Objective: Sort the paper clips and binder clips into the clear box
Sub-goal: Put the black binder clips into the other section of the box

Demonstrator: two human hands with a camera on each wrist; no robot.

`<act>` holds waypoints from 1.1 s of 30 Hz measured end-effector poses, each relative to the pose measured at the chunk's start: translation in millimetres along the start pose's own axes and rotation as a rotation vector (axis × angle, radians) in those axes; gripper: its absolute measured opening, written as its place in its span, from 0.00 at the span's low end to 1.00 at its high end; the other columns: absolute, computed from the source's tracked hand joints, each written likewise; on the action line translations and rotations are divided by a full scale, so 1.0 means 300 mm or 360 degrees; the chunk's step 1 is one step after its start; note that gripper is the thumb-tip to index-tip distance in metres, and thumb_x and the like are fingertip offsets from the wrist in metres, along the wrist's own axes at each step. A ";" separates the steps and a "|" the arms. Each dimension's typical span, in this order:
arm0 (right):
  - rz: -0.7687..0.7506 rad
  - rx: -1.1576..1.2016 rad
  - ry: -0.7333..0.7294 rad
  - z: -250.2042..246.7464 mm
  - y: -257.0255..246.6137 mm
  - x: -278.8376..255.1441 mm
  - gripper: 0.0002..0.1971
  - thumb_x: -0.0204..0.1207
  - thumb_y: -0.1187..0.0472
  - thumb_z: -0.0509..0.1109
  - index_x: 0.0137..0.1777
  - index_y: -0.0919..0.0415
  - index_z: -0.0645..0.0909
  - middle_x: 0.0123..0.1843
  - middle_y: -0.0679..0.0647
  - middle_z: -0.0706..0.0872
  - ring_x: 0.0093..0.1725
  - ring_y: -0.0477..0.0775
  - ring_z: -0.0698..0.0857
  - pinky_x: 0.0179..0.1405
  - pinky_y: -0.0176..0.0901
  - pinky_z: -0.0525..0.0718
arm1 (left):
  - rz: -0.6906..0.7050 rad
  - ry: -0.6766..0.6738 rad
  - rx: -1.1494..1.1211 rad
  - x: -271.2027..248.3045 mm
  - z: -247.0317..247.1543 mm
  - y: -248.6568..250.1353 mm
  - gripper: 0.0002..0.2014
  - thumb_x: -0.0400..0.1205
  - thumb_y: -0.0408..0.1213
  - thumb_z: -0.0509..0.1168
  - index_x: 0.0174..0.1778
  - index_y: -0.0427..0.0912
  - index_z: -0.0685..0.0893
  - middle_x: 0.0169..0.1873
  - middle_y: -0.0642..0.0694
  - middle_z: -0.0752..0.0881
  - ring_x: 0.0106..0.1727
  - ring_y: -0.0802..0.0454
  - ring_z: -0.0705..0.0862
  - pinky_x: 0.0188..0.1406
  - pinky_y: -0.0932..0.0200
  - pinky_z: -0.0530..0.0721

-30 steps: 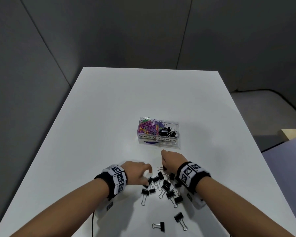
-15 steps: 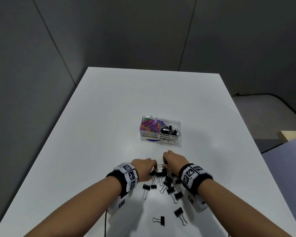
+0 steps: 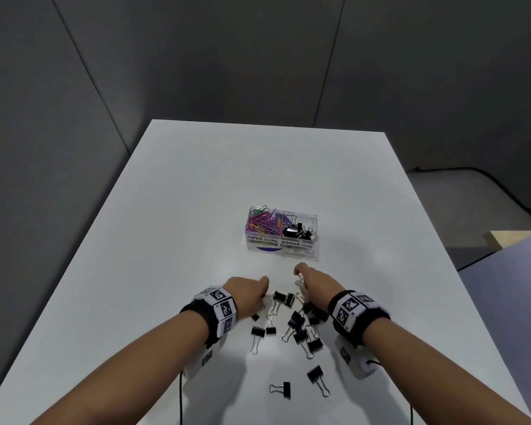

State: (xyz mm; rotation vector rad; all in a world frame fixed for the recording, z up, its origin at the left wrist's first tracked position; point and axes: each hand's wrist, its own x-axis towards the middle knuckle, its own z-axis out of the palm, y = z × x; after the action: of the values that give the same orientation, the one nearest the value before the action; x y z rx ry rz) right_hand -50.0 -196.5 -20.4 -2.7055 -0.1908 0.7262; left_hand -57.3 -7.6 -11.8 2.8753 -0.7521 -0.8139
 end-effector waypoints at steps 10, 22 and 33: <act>0.0100 -0.0153 -0.0024 -0.012 -0.048 -0.024 0.09 0.80 0.61 0.54 0.41 0.62 0.72 0.45 0.58 0.78 0.44 0.57 0.75 0.41 0.43 0.69 | -0.0086 0.0010 -0.0148 -0.015 0.004 -0.049 0.13 0.84 0.37 0.54 0.62 0.41 0.79 0.64 0.43 0.80 0.62 0.44 0.81 0.58 0.53 0.78; 0.0110 -0.0142 -0.0102 0.044 -0.037 -0.023 0.18 0.76 0.48 0.65 0.58 0.61 0.72 0.54 0.56 0.79 0.48 0.57 0.78 0.43 0.44 0.72 | -0.0201 -0.0006 0.0040 -0.021 0.054 0.002 0.14 0.79 0.40 0.59 0.53 0.36 0.82 0.54 0.41 0.87 0.55 0.40 0.86 0.50 0.54 0.83; 0.0011 0.0060 -0.0114 0.017 0.017 -0.024 0.14 0.78 0.61 0.63 0.35 0.53 0.61 0.35 0.49 0.71 0.43 0.54 0.72 0.29 0.40 0.64 | -0.0023 -0.0130 -0.0215 -0.023 0.028 -0.039 0.12 0.86 0.40 0.50 0.60 0.37 0.68 0.53 0.35 0.84 0.48 0.38 0.81 0.47 0.51 0.76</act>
State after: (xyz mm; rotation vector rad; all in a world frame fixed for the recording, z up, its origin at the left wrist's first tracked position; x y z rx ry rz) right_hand -58.5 -201.4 -23.0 -2.6479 -0.1833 0.8212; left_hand -61.5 6.4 -18.0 2.7464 -0.6574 -0.9505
